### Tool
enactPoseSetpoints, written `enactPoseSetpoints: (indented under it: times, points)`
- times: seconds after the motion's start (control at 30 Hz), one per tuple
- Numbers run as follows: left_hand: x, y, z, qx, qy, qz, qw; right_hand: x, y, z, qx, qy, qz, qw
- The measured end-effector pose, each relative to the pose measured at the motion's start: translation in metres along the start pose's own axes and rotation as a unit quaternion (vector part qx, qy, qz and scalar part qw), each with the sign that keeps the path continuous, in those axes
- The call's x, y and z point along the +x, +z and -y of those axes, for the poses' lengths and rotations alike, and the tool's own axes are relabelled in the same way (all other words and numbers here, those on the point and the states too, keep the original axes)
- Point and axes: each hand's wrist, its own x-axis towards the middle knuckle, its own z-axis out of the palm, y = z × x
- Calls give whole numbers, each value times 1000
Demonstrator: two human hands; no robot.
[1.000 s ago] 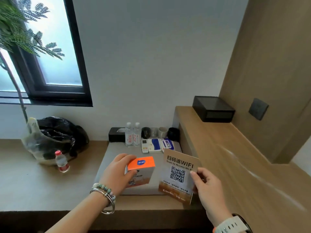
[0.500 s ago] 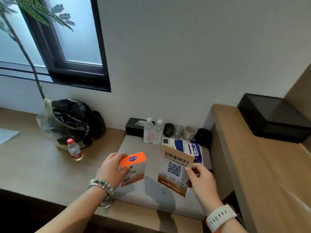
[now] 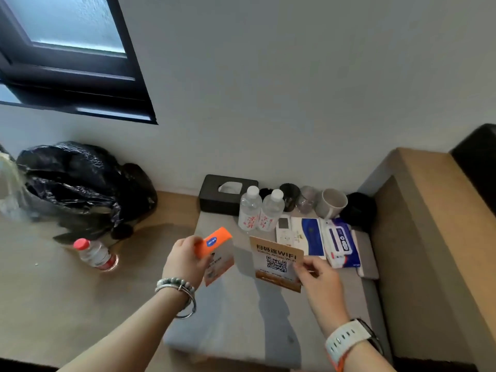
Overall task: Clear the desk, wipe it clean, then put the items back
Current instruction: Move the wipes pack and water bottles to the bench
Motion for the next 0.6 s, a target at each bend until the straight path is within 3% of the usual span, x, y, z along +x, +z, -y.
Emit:
enactPoseSetpoints:
  times: [0.23,0.43,0.6]
  points:
    - [71,29,6,72,-15,66,995,75,31,-19,3,53,7,999]
    - [117,56,6,72,-48,31,996,127,55,-47,19,114,10,993]
    - [142,74,7,76,-47,32,995,155,69,-63,98,185,10,978]
